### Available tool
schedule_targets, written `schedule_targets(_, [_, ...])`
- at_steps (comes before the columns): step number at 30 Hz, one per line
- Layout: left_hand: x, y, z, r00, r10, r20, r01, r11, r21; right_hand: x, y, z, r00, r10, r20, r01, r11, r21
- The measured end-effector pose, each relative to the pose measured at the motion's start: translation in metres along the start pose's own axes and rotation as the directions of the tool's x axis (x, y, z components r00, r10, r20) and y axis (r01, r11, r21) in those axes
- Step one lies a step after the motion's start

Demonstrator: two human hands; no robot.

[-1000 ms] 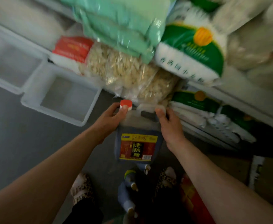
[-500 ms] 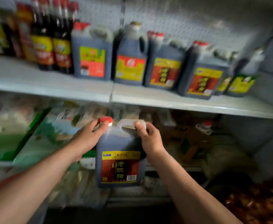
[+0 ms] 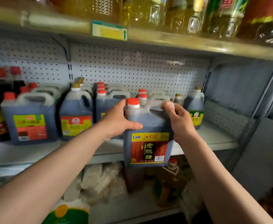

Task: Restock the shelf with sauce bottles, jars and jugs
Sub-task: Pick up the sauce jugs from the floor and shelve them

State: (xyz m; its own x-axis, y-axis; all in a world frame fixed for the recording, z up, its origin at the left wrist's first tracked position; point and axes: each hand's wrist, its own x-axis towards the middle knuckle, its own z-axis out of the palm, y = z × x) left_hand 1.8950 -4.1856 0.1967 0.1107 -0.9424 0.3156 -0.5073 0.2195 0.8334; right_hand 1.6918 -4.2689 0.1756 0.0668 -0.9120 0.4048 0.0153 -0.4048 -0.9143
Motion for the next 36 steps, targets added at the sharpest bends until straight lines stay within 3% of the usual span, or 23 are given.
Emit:
schedule_targets(6, [0.053, -0.013, 0.044, 0.998, -0.033, -0.051, 0.035, 0.999, 0.038, 0.045, 0.037, -0.026, 0.998, -0.058, -0.002, 0.058, 0.998, 0.015])
schedule_targets(18, [0.078, -0.031, 0.044, 0.995, -0.064, -0.075, 0.071, 0.994, 0.084, 0.08, 0.083, -0.011, 0.99, -0.134, -0.035, 0.136, 0.99, 0.044])
schedule_targets(23, [0.09, -0.034, 0.053, 0.987, -0.054, -0.151, 0.071, 0.991, 0.113, 0.099, 0.084, -0.01, 0.984, -0.168, -0.054, 0.167, 0.986, -0.029])
schedule_targets(28, [0.105, -0.027, 0.057, 0.986, -0.087, -0.139, 0.108, 0.982, 0.155, 0.12, 0.083, -0.01, 0.989, -0.15, -0.007, 0.149, 0.985, -0.087])
schedule_targets(32, [0.107, -0.025, 0.056, 0.99, -0.096, -0.105, 0.122, 0.952, 0.279, 0.126, 0.086, -0.016, 0.988, -0.15, 0.047, 0.156, 0.973, -0.169])
schedule_targets(36, [0.11, -0.018, 0.049, 0.995, -0.045, -0.083, 0.082, 0.849, 0.522, 0.128, 0.089, -0.016, 0.991, -0.108, 0.077, 0.122, 0.969, -0.214])
